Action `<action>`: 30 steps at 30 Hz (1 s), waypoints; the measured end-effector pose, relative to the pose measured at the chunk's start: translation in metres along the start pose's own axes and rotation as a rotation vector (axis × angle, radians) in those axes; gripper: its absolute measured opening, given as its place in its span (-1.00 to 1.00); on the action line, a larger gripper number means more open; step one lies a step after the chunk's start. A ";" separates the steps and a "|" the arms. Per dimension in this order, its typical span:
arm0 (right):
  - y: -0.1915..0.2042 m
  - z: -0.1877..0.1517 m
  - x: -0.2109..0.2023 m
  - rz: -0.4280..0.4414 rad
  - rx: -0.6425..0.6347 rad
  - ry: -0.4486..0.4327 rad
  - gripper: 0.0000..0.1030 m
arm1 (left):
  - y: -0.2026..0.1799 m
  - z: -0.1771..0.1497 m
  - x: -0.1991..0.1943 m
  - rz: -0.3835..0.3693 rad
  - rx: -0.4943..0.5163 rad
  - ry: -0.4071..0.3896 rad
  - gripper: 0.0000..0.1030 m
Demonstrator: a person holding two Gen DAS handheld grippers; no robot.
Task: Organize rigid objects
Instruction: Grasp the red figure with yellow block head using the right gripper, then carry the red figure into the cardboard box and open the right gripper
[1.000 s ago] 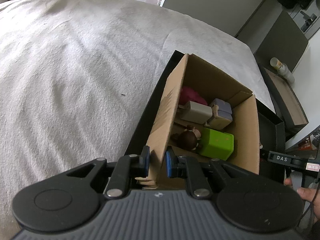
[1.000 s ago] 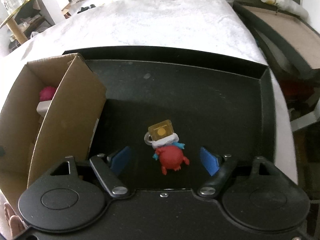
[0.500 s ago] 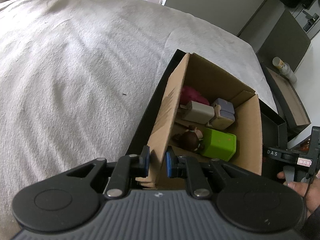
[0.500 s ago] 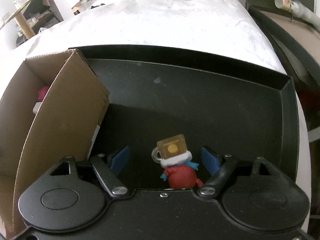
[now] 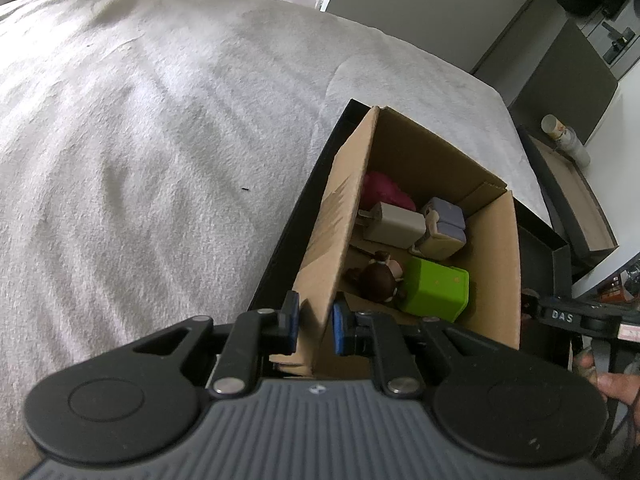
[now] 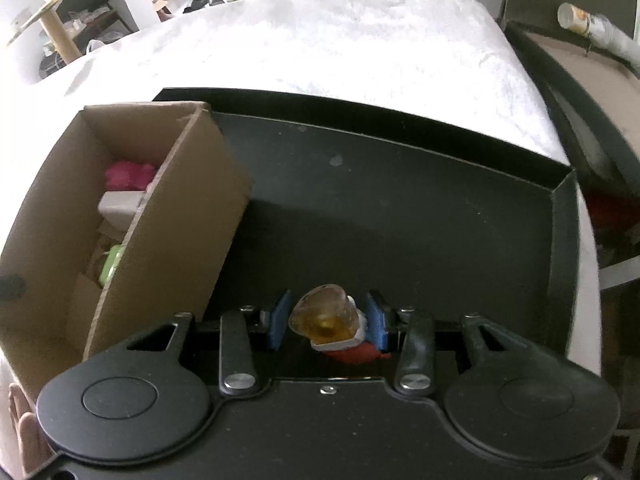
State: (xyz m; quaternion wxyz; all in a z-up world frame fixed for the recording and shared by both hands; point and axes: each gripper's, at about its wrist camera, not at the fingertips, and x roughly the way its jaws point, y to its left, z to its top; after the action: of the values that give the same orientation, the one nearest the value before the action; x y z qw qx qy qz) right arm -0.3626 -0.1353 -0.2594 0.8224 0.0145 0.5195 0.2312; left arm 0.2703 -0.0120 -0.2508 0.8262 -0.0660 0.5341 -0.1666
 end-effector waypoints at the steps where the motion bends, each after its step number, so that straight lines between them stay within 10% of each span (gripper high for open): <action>1: 0.000 -0.002 -0.004 0.000 0.008 -0.001 -0.22 | 0.000 0.000 0.000 0.000 0.001 -0.001 -0.69; 30: 0.046 0.032 -0.095 0.043 0.065 -0.174 -0.21 | 0.001 -0.001 -0.010 -0.027 -0.007 -0.020 -0.70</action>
State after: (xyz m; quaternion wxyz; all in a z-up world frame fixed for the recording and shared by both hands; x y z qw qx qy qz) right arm -0.3854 -0.1247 -0.1519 0.8583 0.0725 0.4530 0.2298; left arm 0.2655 -0.0077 -0.2430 0.8290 -0.0777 0.5253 -0.1755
